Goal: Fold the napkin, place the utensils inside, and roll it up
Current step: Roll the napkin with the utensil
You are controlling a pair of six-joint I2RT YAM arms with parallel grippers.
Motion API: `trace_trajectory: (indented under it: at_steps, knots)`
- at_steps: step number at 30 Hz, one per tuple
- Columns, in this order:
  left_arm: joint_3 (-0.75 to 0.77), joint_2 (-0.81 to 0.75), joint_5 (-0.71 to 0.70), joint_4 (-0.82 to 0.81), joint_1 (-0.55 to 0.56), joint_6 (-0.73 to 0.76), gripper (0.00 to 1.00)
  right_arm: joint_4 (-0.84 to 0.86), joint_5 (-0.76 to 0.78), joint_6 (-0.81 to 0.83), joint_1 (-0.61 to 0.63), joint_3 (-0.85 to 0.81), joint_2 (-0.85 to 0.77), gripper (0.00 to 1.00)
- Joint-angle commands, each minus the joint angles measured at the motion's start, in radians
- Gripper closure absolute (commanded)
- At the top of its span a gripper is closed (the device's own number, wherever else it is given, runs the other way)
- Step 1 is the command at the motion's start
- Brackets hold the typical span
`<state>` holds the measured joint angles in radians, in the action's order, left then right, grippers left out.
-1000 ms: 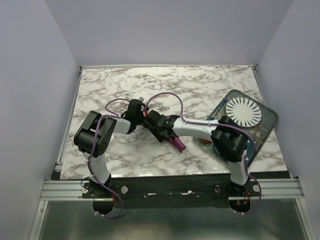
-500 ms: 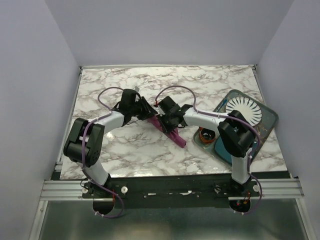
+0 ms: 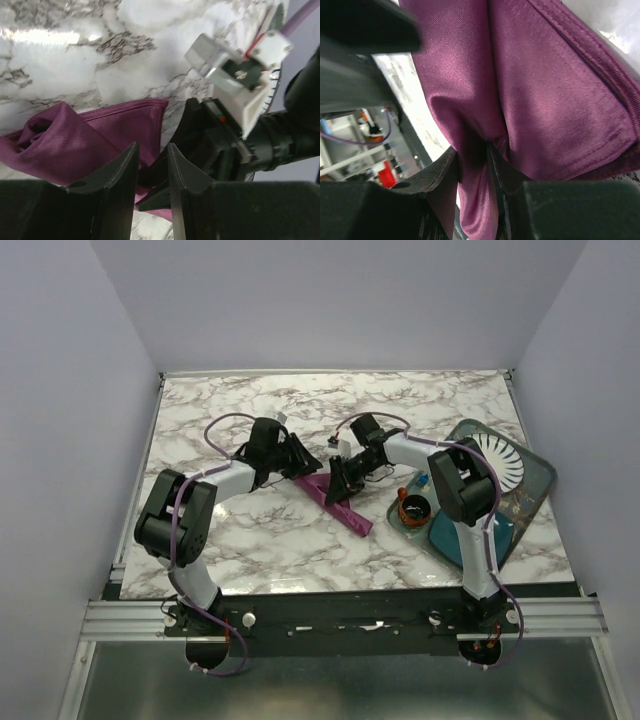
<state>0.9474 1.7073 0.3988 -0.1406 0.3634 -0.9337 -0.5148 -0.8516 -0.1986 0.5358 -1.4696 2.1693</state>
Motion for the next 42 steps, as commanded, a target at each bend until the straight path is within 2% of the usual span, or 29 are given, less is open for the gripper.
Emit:
trace_trajectory:
  at_steps: [1,5,7,11,12,14,15,18,22,26,31,34,35,36,39,42]
  knots:
    - [-0.05,0.055,0.019,-0.074,0.012,-0.034,0.63,-0.06,-0.087,-0.007,-0.02,-0.014,0.047,0.65]
    - [-0.082,0.081,-0.018,-0.076,0.011,-0.013,0.63,-0.071,-0.043,0.002,-0.025,-0.011,0.023,0.62]
    - [-0.102,0.1,-0.023,-0.093,0.011,-0.01,0.63,-0.089,0.057,0.01,-0.019,-0.009,-0.005,0.58]
    - [-0.122,0.114,-0.029,-0.113,0.009,-0.01,0.64,-0.122,0.268,0.037,0.05,0.023,-0.117,0.36]
    - [-0.122,0.114,-0.029,-0.111,0.009,-0.008,0.64,-0.126,0.375,0.042,0.064,0.031,-0.161,0.34]
    - [-0.121,0.11,-0.032,-0.108,0.009,-0.004,0.64,-0.129,0.488,0.054,0.117,0.044,-0.21,0.28]
    - [-0.119,0.11,-0.032,-0.102,0.009,-0.002,0.64,-0.126,0.613,0.057,0.137,0.061,-0.227,0.27]
    - [-0.11,0.11,-0.038,-0.088,0.008,0.006,0.64,-0.099,0.767,0.091,0.222,0.081,-0.281,0.23]
    - [-0.098,0.126,-0.025,-0.082,0.006,-0.004,0.64,-0.085,1.009,0.113,0.297,0.074,-0.252,0.22]
    - [-0.091,0.133,-0.018,-0.074,0.005,-0.008,0.64,-0.042,1.057,0.134,0.335,0.075,-0.206,0.21]
    - [-0.085,0.14,-0.003,-0.065,-0.001,-0.013,0.64,-0.014,1.077,0.137,0.349,0.074,-0.164,0.25]
    - [-0.072,0.12,-0.009,-0.045,-0.003,0.005,0.64,-0.007,1.071,0.125,0.348,0.071,-0.149,0.4]
    - [-0.064,0.109,-0.015,-0.033,-0.003,0.016,0.64,-0.007,1.062,0.122,0.346,0.071,-0.151,0.49]
    - [-0.055,0.098,-0.021,0.002,-0.003,0.027,0.64,-0.007,1.044,0.119,0.345,0.074,-0.151,0.54]
    - [-0.021,0.035,-0.052,0.062,-0.006,0.061,0.61,-0.005,0.9,0.099,0.308,0.078,-0.151,0.63]
    - [0.027,-0.029,-0.09,0.139,-0.011,0.101,0.6,0.009,0.697,0.081,0.248,0.083,-0.144,0.69]
